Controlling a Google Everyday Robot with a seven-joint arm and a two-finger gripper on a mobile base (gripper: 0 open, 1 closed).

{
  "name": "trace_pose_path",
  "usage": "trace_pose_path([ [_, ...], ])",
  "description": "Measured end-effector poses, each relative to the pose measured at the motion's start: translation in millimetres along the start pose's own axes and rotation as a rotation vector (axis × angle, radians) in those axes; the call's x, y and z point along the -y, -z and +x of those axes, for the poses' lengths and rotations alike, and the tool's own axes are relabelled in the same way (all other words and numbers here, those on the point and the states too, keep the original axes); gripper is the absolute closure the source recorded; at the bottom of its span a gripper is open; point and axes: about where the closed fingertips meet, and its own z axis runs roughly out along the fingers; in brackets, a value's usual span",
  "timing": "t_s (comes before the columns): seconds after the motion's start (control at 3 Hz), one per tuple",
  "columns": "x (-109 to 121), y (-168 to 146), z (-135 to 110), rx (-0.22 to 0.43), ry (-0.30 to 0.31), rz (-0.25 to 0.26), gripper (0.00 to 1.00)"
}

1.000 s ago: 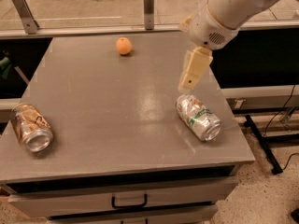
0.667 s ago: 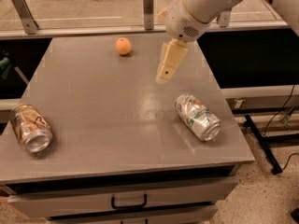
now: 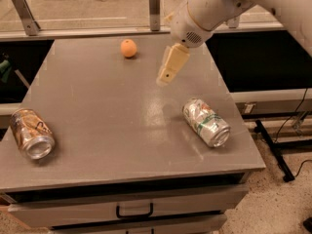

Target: Move orange near orange can

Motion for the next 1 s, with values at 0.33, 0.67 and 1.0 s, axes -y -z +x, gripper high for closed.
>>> trace_pose_path([
  [0.33, 32, -49, -2, 0.083, -0.099, 0.052, 0.00],
  [0.67, 71, -97, 0, 0.142, -0.193, 0.108, 0.00],
  [1.0, 104, -135, 4, 0.200, -0.291, 0.134, 0.00],
])
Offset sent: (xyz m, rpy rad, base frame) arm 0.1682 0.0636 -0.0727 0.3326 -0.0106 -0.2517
